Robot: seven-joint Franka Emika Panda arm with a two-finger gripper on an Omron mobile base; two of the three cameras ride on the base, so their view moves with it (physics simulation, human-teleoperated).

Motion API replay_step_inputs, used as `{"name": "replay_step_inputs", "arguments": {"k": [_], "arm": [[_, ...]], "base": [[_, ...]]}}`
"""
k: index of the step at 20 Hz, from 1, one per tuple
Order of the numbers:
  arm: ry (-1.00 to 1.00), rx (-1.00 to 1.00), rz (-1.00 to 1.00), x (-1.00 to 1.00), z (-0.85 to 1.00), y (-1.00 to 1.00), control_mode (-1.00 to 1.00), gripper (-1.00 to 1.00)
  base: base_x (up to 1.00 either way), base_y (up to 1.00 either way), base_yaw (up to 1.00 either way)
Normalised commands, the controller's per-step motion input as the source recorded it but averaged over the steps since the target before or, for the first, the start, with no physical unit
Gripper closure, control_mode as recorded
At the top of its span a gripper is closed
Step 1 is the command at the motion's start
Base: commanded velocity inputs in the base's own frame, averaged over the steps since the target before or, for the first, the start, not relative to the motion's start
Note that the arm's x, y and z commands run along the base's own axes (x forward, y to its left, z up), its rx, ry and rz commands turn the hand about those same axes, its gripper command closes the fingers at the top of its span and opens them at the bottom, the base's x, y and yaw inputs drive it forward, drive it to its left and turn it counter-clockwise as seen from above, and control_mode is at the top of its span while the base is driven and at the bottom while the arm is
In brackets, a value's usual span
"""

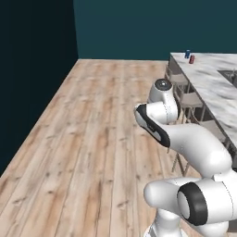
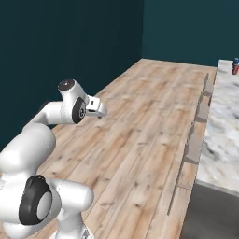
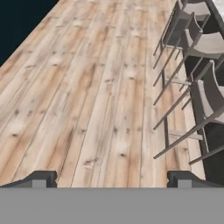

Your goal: Four empty soda cans are scattered around the kitchen. Gather all the cans and cluster them next to the stove for recycling.

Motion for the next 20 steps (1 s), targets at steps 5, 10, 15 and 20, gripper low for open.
{"name": "replay_step_inputs", "arguments": {"k": [5, 10, 15, 20], "arm": [[0.0, 0.0, 0.0, 0.0, 0.0, 0.0, 1.0, -1.0], [0.0, 0.0, 0.0, 0.0, 0.0, 0.0, 1.0, -1.0], [0.0, 0.0, 0.0, 0.0, 0.0, 0.0, 1.0, -1.0], [0.0, 0.0, 0.0, 0.0, 0.0, 0.0, 1.0, -1.0]], "base": [[0.36, 0.51, -0.22], [0.53, 0.51, -0.21], [0.52, 0.44, -0.19], [0.64, 0.46, -0.18]]}}
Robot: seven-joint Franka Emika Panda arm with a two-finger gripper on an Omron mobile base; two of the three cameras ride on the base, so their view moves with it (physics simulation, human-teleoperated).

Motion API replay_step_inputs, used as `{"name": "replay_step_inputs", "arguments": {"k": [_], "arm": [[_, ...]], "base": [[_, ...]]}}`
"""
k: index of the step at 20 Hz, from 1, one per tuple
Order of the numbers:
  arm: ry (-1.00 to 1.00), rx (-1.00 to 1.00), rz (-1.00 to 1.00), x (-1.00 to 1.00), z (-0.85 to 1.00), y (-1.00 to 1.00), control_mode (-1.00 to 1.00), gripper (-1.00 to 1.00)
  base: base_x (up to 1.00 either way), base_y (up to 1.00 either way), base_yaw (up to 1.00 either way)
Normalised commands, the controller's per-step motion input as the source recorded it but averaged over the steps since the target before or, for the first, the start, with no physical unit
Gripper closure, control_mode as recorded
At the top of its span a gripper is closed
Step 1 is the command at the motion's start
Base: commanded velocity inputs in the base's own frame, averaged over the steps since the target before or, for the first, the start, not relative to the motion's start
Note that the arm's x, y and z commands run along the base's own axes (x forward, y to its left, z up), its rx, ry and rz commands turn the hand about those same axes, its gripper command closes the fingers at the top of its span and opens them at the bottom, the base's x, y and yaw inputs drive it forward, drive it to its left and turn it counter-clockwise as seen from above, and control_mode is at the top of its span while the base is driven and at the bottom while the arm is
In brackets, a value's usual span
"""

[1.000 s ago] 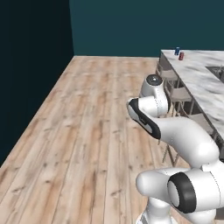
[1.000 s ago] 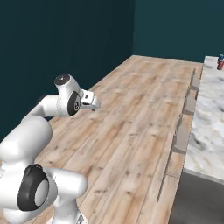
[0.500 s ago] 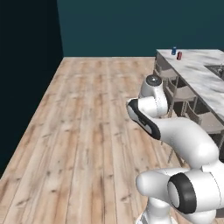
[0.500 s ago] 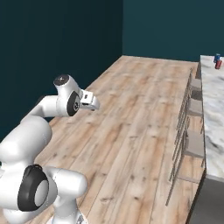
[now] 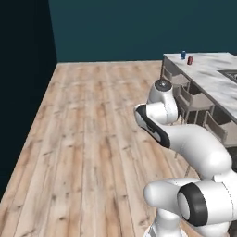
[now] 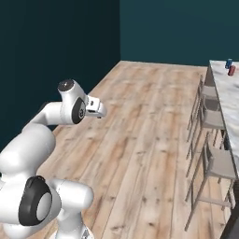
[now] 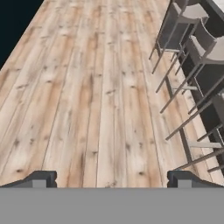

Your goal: Four empty soda cans are scattered around the kitchen. Gather all the cans and cluster them next to the stove for recycling.

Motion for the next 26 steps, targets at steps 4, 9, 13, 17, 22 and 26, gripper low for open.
{"name": "replay_step_inputs", "arguments": {"k": [4, 9, 13, 17, 22, 26], "arm": [[0.0, 0.0, 0.0, 0.0, 0.0, 0.0, 1.0, -1.0], [0.0, 0.0, 0.0, 0.0, 0.0, 0.0, 1.0, -1.0], [0.0, 0.0, 0.0, 0.0, 0.0, 0.0, 1.0, -1.0], [0.0, 0.0, 0.0, 0.0, 0.0, 0.0, 1.0, -1.0], [0.0, 0.0, 0.0, 0.0, 0.0, 0.0, 1.0, -1.0], [0.0, 0.0, 0.0, 0.0, 0.0, 0.0, 1.0, -1.0]], "base": [[0.72, 0.56, -0.15], [0.71, 0.57, -0.17], [0.77, 0.55, -0.17], [0.86, 0.49, -0.18], [0.85, 0.41, -0.2], [0.83, 0.38, -0.2]]}}
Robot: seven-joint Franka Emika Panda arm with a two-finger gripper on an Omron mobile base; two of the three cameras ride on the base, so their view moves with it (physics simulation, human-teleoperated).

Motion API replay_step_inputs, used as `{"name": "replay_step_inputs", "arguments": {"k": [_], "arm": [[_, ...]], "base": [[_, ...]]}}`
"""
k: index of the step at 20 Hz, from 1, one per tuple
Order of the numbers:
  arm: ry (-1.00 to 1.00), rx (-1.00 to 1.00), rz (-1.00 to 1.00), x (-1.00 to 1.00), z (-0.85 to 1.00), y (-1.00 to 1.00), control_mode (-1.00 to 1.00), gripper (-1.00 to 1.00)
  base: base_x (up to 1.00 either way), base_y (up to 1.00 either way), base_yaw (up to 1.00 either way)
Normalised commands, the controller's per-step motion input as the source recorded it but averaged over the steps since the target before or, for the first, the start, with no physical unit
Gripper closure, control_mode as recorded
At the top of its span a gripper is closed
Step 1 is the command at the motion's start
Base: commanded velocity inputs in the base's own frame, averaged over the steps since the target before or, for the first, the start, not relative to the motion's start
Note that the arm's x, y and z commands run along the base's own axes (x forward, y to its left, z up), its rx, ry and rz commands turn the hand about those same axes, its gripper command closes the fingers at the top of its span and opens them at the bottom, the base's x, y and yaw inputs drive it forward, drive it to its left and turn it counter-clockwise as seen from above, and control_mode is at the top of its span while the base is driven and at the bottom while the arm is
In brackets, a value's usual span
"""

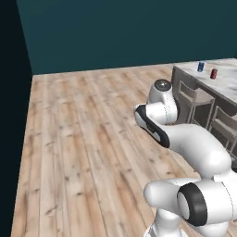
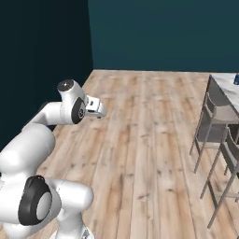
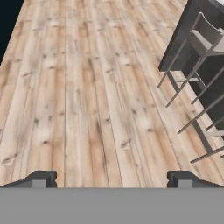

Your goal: Four empty soda cans are scattered around the kitchen. Gather all the cans and cluster them next to the stove for recycling.

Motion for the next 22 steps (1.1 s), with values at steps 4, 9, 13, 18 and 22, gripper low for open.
{"name": "replay_step_inputs", "arguments": {"k": [4, 9, 13, 18, 22], "arm": [[0.0, 0.0, 0.0, 0.0, 0.0, 0.0, 1.0, -1.0], [0.0, 0.0, 0.0, 0.0, 0.0, 0.0, 1.0, -1.0], [0.0, 0.0, 0.0, 0.0, 0.0, 0.0, 1.0, -1.0], [0.0, 0.0, 0.0, 0.0, 0.0, 0.0, 1.0, -1.0], [0.0, 0.0, 0.0, 0.0, 0.0, 0.0, 1.0, -1.0]], "base": [[0.78, 0.48, -0.21], [0.76, 0.48, -0.2], [0.7, 0.47, -0.21], [0.69, 0.46, -0.22], [0.68, 0.45, -0.23]]}}
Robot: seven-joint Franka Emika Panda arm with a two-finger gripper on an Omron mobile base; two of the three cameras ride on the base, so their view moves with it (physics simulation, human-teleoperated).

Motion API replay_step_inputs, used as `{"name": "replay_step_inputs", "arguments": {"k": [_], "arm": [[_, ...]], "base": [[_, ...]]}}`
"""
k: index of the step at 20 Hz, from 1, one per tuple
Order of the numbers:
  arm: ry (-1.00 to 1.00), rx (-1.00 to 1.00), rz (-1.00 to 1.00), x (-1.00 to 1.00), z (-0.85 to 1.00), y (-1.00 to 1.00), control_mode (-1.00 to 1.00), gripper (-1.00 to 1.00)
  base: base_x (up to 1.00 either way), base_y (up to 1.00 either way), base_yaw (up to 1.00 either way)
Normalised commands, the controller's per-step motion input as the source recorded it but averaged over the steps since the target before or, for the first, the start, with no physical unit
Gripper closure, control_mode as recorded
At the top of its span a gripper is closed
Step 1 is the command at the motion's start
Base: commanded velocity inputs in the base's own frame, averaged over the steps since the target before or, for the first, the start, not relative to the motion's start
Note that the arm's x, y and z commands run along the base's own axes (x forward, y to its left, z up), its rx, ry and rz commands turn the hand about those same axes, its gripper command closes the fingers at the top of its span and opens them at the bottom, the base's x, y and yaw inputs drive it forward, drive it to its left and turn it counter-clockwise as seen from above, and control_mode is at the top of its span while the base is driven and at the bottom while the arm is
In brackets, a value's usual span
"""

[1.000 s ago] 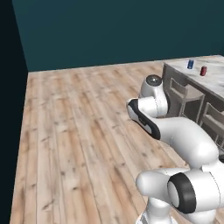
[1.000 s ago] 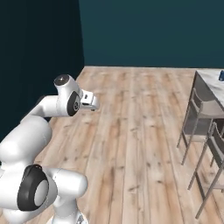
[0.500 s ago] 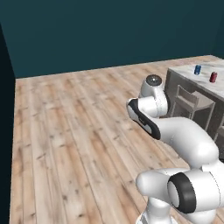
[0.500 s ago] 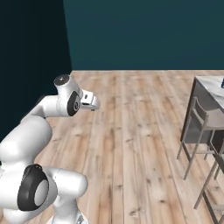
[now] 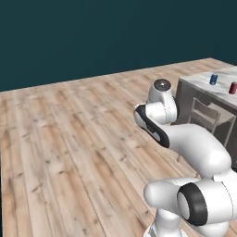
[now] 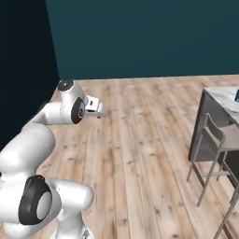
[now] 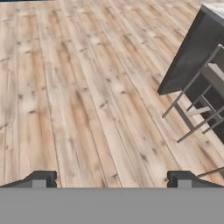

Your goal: Four empty soda cans are scattered around the kitchen. Gather all the cans and cluster them next to the stove for recycling.

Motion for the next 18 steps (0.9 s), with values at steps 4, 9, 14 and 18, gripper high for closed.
{"name": "replay_step_inputs", "arguments": {"k": [4, 9, 14, 18], "arm": [[0.0, 0.0, 0.0, 0.0, 0.0, 0.0, 1.0, -1.0], [0.0, 0.0, 0.0, 0.0, 0.0, 0.0, 1.0, -1.0], [0.0, 0.0, 0.0, 0.0, 0.0, 0.0, 1.0, -1.0], [0.0, 0.0, 0.0, 0.0, 0.0, 0.0, 1.0, -1.0]], "base": [[0.66, 0.46, -0.24], [0.66, 0.46, -0.25], [0.62, 0.47, -0.26], [0.61, 0.47, -0.26]]}}
